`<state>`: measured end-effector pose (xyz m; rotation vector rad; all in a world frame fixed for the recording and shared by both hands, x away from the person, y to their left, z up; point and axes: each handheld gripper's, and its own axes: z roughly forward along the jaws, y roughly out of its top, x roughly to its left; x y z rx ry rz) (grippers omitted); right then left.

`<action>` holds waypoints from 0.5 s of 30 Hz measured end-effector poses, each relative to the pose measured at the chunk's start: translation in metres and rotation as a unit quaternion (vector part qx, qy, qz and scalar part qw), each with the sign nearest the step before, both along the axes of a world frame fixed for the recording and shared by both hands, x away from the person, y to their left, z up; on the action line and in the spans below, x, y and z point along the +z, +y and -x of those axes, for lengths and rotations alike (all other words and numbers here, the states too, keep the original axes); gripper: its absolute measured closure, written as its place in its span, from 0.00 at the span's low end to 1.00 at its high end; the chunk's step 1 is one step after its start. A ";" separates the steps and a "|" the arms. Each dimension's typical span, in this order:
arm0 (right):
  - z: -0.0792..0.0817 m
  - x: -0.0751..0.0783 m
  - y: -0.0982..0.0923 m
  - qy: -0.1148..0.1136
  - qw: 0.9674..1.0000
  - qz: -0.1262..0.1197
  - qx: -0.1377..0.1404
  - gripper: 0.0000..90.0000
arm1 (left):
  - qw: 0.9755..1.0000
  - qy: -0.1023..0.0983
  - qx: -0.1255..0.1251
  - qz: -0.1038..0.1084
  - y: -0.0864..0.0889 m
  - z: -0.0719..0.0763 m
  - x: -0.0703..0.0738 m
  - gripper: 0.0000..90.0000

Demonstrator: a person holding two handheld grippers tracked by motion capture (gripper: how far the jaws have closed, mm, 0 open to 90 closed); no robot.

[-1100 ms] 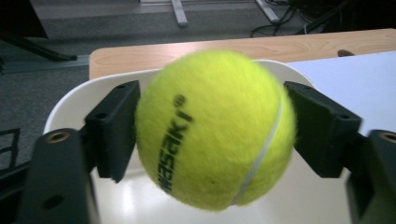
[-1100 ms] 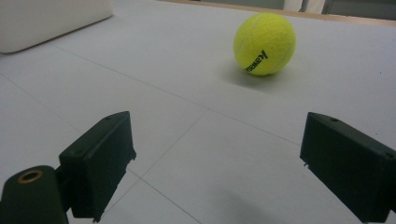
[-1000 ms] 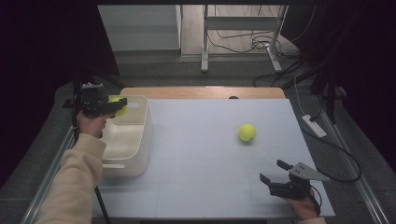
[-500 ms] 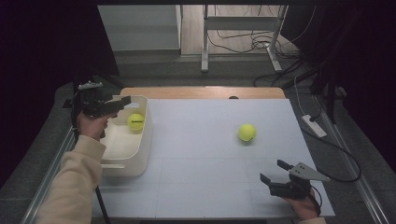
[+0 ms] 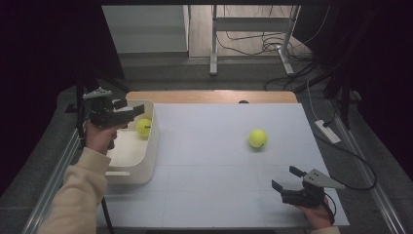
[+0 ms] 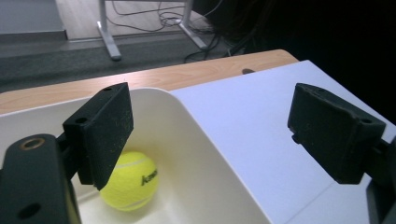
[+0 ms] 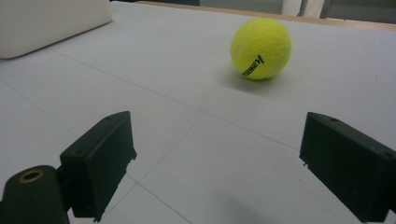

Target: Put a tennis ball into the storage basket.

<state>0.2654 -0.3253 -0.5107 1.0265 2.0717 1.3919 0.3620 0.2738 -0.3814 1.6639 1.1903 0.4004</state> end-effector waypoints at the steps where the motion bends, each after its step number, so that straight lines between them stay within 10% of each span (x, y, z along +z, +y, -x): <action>1: -0.001 0.000 0.000 0.000 1.000 -0.001 0.001 0.11 | 1.000 0.000 -0.005 0.000 -0.001 0.001 0.000 0.17; 15: -0.007 0.000 0.004 -0.001 1.000 0.005 0.003 0.12 | 0.999 -0.014 -0.046 0.021 -0.011 0.020 -0.001 0.18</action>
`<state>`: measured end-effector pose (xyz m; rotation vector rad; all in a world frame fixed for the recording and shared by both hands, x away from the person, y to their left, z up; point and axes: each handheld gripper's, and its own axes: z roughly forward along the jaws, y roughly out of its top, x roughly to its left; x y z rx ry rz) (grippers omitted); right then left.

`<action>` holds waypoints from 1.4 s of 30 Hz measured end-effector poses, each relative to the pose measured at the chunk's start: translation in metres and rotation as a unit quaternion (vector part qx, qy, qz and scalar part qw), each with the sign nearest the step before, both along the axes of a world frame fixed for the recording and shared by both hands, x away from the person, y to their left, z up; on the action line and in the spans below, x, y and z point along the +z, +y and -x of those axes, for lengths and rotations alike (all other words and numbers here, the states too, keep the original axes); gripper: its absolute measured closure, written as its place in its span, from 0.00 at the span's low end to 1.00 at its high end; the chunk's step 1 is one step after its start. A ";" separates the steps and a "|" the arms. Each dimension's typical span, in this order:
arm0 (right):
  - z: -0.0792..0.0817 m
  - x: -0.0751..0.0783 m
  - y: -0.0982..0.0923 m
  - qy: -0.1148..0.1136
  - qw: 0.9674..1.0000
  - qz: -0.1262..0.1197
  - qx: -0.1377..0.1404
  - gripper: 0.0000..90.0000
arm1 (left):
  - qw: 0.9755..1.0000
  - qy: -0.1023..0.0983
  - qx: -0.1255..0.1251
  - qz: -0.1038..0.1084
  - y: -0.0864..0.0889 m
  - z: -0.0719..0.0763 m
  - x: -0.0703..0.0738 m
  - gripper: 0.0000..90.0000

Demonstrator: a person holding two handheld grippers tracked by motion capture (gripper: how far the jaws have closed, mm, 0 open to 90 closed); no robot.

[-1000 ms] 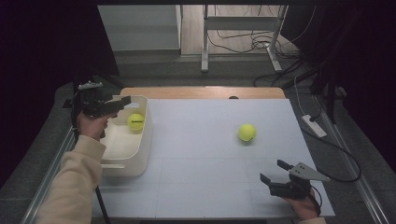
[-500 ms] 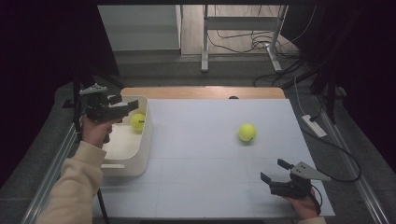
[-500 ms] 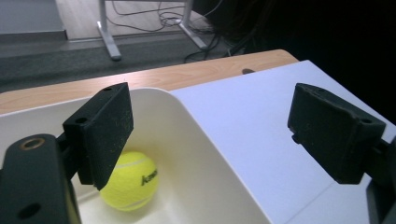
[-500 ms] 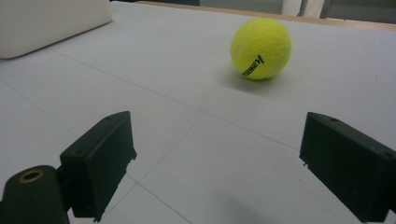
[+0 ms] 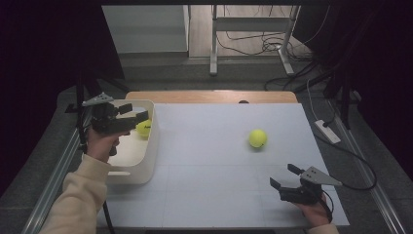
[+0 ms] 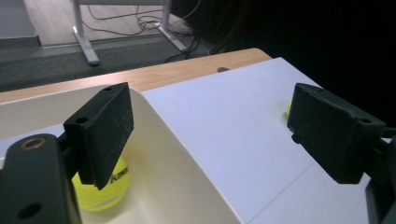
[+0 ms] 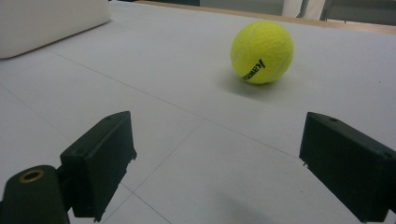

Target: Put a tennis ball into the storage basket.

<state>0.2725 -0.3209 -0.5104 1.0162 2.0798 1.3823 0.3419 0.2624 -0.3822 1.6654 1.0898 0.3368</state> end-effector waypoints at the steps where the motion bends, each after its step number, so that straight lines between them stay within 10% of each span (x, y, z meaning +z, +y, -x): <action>1: 0.000 0.000 0.000 0.000 1.000 0.000 0.000 0.12 | 1.000 -0.002 -0.004 0.000 -0.002 0.001 0.000 0.18; 42: 0.006 0.000 -0.002 -0.005 1.000 -0.004 0.007 0.12 | 0.994 -0.025 -0.103 0.001 -0.069 0.009 0.005 0.18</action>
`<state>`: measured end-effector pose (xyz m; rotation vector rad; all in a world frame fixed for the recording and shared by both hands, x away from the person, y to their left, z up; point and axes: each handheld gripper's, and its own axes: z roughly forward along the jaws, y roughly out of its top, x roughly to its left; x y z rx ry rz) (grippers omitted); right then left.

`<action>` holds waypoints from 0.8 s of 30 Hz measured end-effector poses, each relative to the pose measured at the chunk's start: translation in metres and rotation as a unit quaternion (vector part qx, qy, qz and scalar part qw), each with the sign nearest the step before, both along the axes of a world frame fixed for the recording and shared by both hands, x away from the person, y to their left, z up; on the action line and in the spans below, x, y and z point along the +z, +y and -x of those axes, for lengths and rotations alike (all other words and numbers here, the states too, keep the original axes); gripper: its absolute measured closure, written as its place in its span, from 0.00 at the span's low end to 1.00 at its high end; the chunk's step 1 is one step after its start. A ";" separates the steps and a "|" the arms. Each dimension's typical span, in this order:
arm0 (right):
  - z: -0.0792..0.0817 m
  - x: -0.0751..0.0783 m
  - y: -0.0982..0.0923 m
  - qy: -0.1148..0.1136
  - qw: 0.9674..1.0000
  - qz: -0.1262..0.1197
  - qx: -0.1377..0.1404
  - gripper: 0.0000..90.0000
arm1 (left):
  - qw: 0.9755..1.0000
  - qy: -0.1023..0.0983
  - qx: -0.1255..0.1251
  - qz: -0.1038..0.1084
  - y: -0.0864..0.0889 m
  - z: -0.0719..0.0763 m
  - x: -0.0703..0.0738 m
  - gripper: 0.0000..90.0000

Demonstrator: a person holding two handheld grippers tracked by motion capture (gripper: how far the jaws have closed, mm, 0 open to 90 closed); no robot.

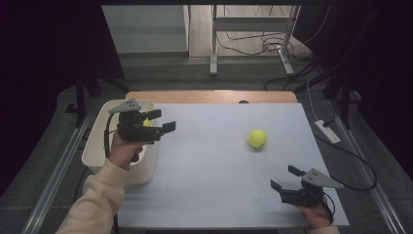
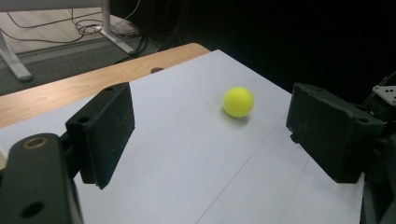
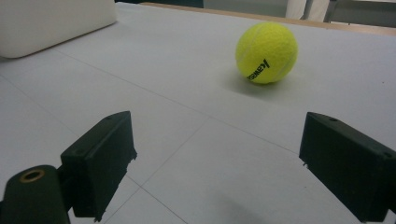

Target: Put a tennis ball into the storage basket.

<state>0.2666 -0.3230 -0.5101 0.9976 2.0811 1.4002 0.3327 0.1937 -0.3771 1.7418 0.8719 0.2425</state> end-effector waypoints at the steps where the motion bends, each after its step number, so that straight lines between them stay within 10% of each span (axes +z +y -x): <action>1: 0.000 0.000 0.000 0.001 1.000 -0.002 -0.001 0.12 | 1.000 0.000 0.000 0.000 0.000 0.000 0.000 0.18; 24: -0.006 -0.001 0.002 0.002 1.000 -0.006 -0.003 0.12 | 0.999 0.017 -0.044 -0.015 -0.040 -0.006 -0.007 0.19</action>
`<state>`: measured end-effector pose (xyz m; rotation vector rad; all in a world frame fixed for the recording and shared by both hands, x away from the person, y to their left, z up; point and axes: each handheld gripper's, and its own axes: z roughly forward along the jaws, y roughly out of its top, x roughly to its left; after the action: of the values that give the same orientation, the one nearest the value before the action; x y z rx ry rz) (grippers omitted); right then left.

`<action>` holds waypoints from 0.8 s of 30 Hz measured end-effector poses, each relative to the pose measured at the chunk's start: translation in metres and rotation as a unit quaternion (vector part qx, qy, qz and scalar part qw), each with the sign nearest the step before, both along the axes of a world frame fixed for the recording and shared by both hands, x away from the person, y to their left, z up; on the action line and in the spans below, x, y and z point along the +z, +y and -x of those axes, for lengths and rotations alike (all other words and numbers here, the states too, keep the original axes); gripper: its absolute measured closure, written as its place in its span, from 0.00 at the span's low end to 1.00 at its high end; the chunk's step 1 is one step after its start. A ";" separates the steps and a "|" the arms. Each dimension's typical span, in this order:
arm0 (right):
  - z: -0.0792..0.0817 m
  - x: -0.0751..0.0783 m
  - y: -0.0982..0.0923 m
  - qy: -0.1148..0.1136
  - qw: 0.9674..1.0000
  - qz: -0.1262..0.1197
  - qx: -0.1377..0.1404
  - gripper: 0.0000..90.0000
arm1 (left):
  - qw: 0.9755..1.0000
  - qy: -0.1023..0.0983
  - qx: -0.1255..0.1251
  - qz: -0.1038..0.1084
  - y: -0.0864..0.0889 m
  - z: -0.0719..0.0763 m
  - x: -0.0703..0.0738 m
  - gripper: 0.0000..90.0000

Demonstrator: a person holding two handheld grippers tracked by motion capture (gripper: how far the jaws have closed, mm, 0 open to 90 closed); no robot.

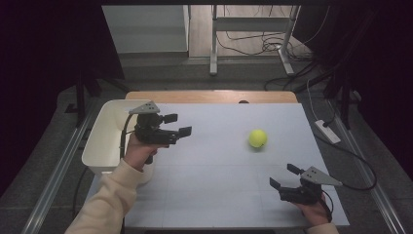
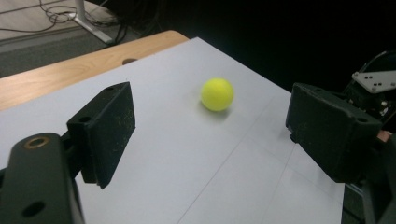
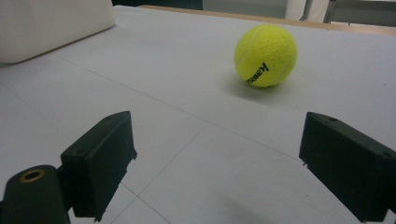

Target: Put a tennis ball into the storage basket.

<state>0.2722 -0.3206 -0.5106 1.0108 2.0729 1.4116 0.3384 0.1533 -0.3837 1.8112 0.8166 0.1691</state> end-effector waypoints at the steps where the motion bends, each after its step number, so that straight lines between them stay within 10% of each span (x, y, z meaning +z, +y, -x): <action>1: 0.000 0.000 0.000 -0.001 1.000 -0.002 0.000 0.12 | 1.000 0.000 -0.003 -0.002 -0.002 0.000 -0.001 0.19; 24: -0.008 -0.002 0.004 0.006 1.000 -0.005 0.007 0.12 | 0.999 0.009 -0.025 -0.024 -0.036 -0.013 -0.013 0.18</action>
<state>0.2798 -0.3163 -0.5129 1.0129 2.0886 1.4280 0.3515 0.1170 -0.3966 1.8785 0.7850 0.1410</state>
